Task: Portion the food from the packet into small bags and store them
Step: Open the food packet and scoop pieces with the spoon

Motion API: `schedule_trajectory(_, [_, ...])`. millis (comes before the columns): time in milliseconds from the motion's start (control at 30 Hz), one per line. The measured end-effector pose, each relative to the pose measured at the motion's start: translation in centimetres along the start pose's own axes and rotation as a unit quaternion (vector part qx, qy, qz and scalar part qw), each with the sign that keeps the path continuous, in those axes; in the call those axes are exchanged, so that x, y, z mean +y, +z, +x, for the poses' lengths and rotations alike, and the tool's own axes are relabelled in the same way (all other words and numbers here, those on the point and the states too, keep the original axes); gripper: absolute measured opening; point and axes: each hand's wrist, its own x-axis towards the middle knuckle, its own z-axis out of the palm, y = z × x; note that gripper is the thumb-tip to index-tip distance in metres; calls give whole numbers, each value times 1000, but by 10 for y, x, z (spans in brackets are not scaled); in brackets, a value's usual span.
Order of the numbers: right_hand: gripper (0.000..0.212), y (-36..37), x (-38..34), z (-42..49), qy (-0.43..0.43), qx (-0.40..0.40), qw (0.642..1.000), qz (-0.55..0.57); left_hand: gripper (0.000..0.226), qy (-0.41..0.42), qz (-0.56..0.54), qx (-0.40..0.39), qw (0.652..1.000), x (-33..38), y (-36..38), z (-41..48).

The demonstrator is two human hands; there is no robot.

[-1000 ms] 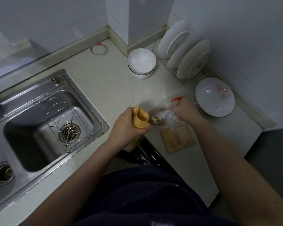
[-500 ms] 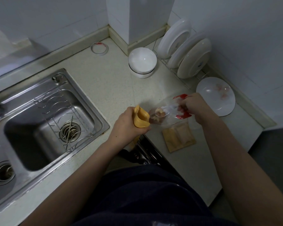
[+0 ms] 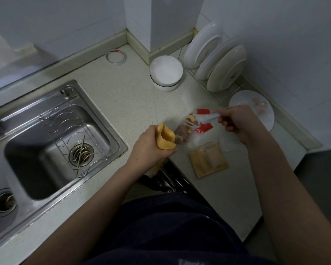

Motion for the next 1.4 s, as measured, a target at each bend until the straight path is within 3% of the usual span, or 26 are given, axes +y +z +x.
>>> schedule_trajectory(233, [15, -5, 9, -3, 43, -2, 991, 125, 63, 1, -3, -2, 1000, 2, 1, -1])
schedule_trajectory(533, [19, -10, 10, -14, -21, 7, 993, 119, 63, 3, -3, -1, 1000, 4, 3, -3])
schedule_trajectory(867, [19, 12, -6, -51, -118, -43, 992, 23, 63, 27, -18, 8, 999, 9, 4, -4])
schedule_trajectory(1033, [30, 27, -4, -61, -165, -40, 983, -74, 65, 36, -19, 16, 999, 11, 4, -5])
schedule_trajectory(1267, [18, 41, -6, -71, -312, -59, 921, -225, 63, 37, -16, 18, 999, 10, 6, -5])
schedule_trajectory(1400, [15, 44, -9, -76, -369, -58, 892, -255, 63, 33, -21, 20, 999, 9, 6, -5])
